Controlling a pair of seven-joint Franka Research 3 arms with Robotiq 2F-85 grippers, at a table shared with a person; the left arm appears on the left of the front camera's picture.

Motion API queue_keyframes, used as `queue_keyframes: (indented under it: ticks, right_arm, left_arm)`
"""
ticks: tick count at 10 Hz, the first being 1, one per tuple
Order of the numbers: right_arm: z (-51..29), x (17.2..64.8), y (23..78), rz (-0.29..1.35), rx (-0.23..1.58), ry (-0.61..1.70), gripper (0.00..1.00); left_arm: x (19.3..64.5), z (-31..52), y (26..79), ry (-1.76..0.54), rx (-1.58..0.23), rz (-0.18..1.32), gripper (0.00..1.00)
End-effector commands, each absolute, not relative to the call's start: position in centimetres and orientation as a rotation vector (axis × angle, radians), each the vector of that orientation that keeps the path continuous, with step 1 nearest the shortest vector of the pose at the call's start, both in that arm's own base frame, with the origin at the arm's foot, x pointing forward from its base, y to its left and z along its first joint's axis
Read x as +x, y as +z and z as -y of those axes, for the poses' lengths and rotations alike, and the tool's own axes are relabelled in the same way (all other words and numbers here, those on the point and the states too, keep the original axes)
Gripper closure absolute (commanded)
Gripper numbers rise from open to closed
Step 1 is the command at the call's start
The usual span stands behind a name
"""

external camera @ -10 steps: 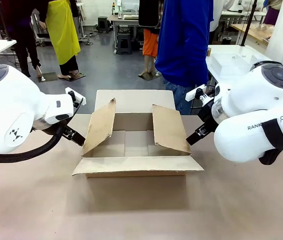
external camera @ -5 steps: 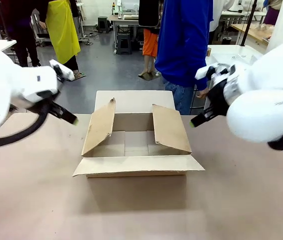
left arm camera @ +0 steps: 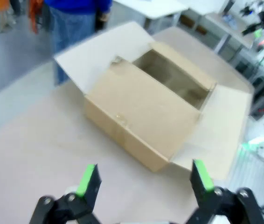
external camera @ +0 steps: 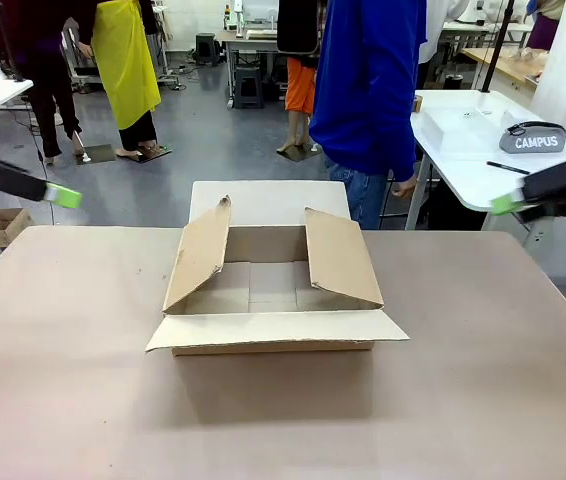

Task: Pack the gift set into the box.
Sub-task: Place both hands on the side flaps of the Package Box and spread them outward.

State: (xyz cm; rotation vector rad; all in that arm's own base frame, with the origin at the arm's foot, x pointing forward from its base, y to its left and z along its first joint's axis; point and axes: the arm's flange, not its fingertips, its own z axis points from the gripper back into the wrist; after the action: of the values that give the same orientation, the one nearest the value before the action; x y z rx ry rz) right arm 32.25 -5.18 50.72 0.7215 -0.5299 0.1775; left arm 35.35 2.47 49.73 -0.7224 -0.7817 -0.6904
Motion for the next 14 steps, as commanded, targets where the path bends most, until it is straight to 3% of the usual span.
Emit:
queue_keyframes:
  ticks: [1, 3, 4, 5, 6, 11, 14]
  right_arm:
    - [11.0, 28.0, 46.1, 0.577, 0.74, -0.07, 0.0]
    - [12.9, 27.2, 44.6, 0.59, 0.777, -0.092, 0.0]
    - [12.5, 27.4, 44.3, 0.586, 0.699, -0.084, 0.0]
    - [16.1, 28.9, 47.8, 0.564, 0.762, -0.124, 0.0]
    - [16.1, 28.9, 47.8, 0.564, 0.762, -0.124, 0.0]
    - [15.7, 29.0, 47.8, 0.55, 0.749, -0.143, 0.0]
    - [1.0, 32.3, 51.4, 0.594, 0.528, 0.104, 0.0]
  left_arm:
    - [30.4, -10.2, 42.7, -0.617, -0.85, 0.781, 0.0]
    - [30.0, -13.9, 40.3, -0.672, -0.868, 0.921, 0.0]
    - [30.3, -14.1, 39.9, -0.599, -0.878, 0.934, 0.0]
    - [31.0, -13.4, 40.0, -0.531, -0.858, 0.912, 0.0]
    - [30.8, -17.3, 41.3, -0.602, -0.874, 0.916, 0.0]
    - [31.0, -17.0, 41.1, -0.584, -0.88, 0.905, 0.0]
    - [33.3, -3.9, 47.9, -0.651, -0.761, 0.733, 0.0]
